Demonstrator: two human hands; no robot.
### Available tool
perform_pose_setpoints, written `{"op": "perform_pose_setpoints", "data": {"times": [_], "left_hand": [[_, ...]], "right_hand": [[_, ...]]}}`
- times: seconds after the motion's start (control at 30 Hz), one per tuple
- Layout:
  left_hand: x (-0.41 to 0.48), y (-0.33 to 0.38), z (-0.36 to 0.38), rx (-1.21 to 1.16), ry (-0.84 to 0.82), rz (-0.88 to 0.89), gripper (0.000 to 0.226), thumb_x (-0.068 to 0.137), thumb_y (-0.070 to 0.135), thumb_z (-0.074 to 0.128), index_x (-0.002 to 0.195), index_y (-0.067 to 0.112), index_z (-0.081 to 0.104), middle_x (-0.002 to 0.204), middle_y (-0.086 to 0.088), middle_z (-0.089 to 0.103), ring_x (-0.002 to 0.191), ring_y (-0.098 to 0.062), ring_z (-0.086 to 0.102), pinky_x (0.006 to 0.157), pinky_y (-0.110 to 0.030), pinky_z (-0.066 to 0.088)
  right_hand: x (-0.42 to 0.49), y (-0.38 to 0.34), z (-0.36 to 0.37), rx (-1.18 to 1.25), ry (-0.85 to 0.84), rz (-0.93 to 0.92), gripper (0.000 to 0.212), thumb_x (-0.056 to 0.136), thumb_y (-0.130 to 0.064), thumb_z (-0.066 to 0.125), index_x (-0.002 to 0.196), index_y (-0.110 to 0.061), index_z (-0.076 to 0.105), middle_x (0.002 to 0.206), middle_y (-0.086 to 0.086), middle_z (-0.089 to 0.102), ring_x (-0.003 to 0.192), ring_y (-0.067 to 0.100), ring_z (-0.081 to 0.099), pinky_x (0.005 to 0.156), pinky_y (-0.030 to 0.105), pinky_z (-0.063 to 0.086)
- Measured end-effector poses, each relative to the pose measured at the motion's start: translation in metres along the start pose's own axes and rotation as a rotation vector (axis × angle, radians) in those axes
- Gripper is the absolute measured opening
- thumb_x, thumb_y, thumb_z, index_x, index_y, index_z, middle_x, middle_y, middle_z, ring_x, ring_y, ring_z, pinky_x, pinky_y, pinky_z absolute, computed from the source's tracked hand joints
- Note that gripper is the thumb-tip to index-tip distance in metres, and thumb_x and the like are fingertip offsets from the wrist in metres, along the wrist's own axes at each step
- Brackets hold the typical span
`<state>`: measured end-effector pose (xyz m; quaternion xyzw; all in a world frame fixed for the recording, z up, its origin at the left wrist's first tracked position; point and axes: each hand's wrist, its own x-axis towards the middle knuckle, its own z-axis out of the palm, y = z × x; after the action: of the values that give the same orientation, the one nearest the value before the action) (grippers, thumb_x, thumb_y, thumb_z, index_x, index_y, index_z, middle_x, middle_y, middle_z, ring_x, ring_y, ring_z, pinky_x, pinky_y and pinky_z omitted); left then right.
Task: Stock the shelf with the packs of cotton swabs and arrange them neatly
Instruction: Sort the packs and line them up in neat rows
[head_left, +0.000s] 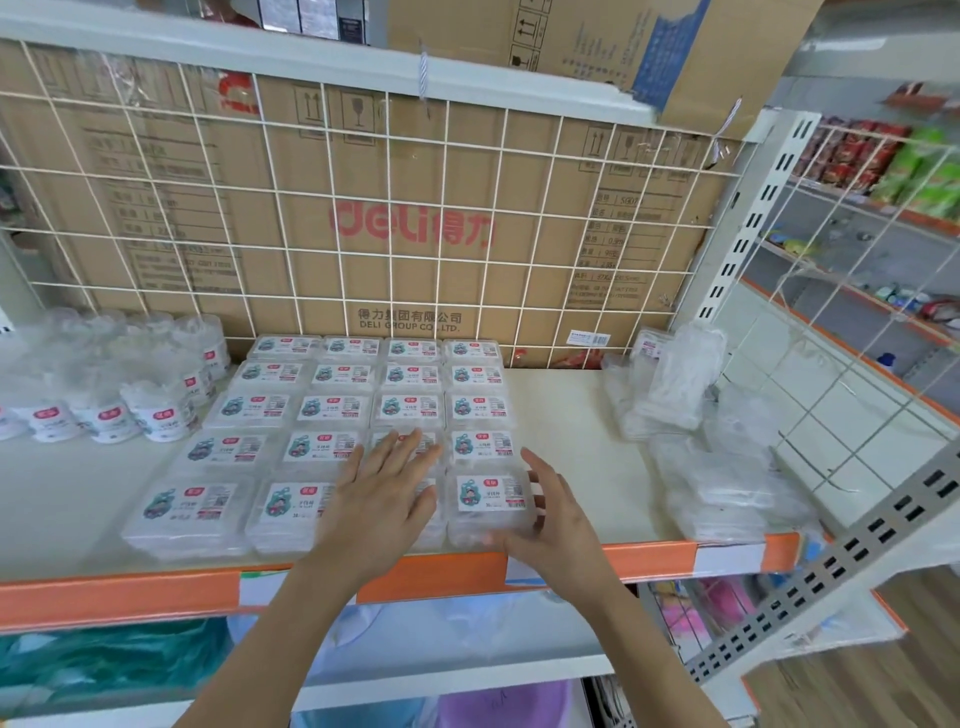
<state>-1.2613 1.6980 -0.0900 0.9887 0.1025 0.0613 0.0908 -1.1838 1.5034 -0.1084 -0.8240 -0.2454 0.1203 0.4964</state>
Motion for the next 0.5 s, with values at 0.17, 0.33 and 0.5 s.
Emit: {"op": "perform_pose_setpoints", "data": {"times": [0.17, 0.33, 0.5], "left_hand": [[-0.001, 0.001, -0.001, -0.007, -0.001, -0.003, 0.09, 0.065, 0.053, -0.019, 0.149, 0.037, 0.007, 0.158, 0.012, -0.002, 0.145, -0.009, -0.007, 0.114, -0.032, -0.011], [-0.001, 0.0, 0.0, -0.008, 0.005, 0.0, 0.089, 0.065, 0.053, -0.018, 0.149, 0.037, 0.008, 0.158, 0.011, -0.001, 0.145, -0.009, -0.006, 0.114, -0.033, -0.01], [-0.001, -0.001, 0.001, -0.008, 0.003, -0.002, 0.089, 0.066, 0.053, -0.018, 0.149, 0.038, 0.008, 0.158, 0.012, 0.0, 0.145, -0.009, -0.006, 0.115, -0.033, -0.01]], "right_hand": [[-0.004, 0.0, 0.002, -0.089, 0.104, -0.077, 0.081, 0.068, -0.027, 0.083, 0.135, -0.028, 0.038, 0.12, -0.009, 0.044, 0.095, 0.003, 0.055, 0.082, 0.023, 0.052], [-0.007, -0.001, 0.006, -0.316, 0.12, -0.146, 0.085, 0.074, -0.038, 0.077, 0.143, -0.018, 0.032, 0.118, -0.002, 0.046, 0.09, 0.014, 0.057, 0.08, 0.023, 0.048], [-0.011, 0.001, 0.013, -0.448, 0.114, -0.17, 0.088, 0.08, -0.052, 0.061, 0.148, -0.016, 0.019, 0.12, 0.002, 0.045, 0.088, 0.019, 0.061, 0.074, 0.027, 0.05]]}}
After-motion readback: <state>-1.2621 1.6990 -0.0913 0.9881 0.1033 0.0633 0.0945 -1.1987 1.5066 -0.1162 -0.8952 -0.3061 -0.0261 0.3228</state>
